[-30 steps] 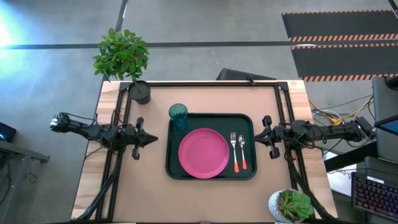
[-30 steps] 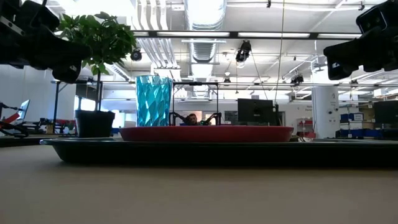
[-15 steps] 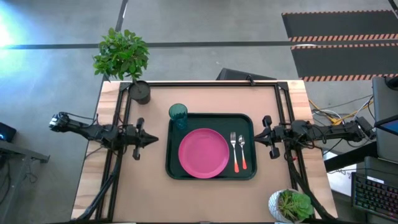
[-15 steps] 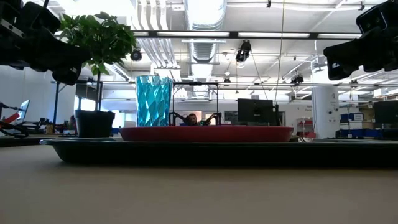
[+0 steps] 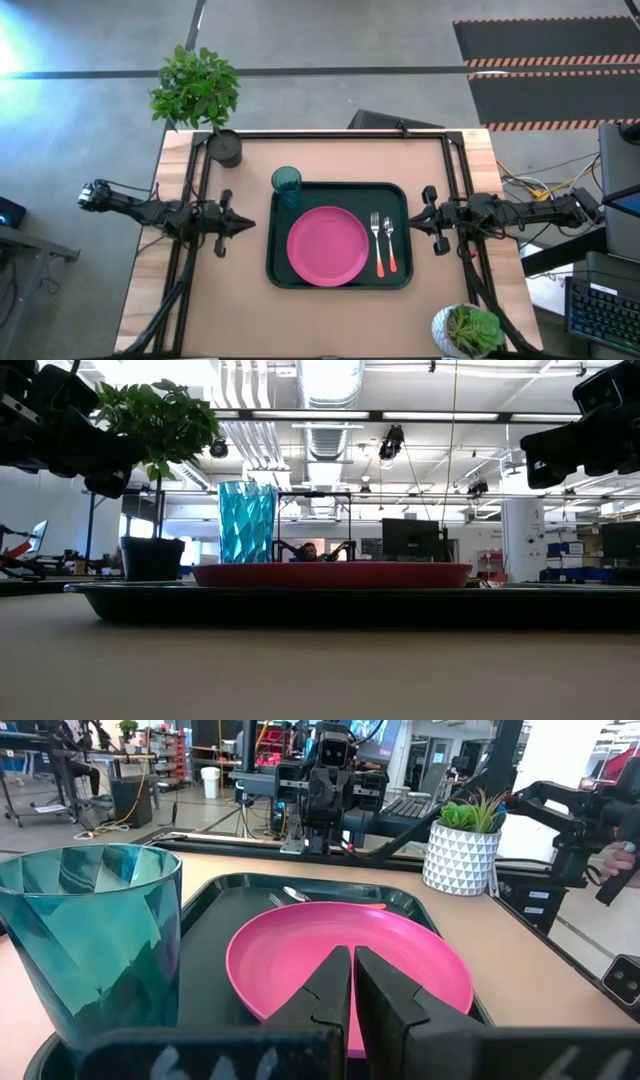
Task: Pick and place plate/cup/fork/spoon on tray
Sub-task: Move the green tray to the center of the table
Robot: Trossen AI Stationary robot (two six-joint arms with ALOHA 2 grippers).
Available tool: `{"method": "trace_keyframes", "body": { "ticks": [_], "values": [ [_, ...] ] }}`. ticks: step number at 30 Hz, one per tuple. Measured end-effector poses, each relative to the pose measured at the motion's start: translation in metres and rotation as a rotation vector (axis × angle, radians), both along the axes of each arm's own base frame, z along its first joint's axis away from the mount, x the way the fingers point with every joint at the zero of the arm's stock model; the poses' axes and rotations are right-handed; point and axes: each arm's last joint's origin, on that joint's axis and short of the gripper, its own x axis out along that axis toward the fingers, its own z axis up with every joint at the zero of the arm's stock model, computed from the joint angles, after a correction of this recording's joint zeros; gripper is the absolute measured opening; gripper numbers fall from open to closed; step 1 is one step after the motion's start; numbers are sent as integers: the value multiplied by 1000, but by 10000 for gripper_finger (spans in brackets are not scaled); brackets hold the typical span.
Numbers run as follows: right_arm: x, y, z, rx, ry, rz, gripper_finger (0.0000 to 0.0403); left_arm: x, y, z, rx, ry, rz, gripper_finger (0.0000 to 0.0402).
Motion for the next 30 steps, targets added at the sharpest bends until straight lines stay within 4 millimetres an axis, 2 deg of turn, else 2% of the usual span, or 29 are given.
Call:
{"method": "trace_keyframes", "body": {
  "ticks": [24, 30],
  "values": [
    [0, 0, 0, 1, 0, 0, 9, 2, -1, -2, 8, 28, 1, 0],
    [0, 0, 3, 74, -22, 10, 9, 2, -1, 0, 0, -1, 1, 0]
  ]
}}
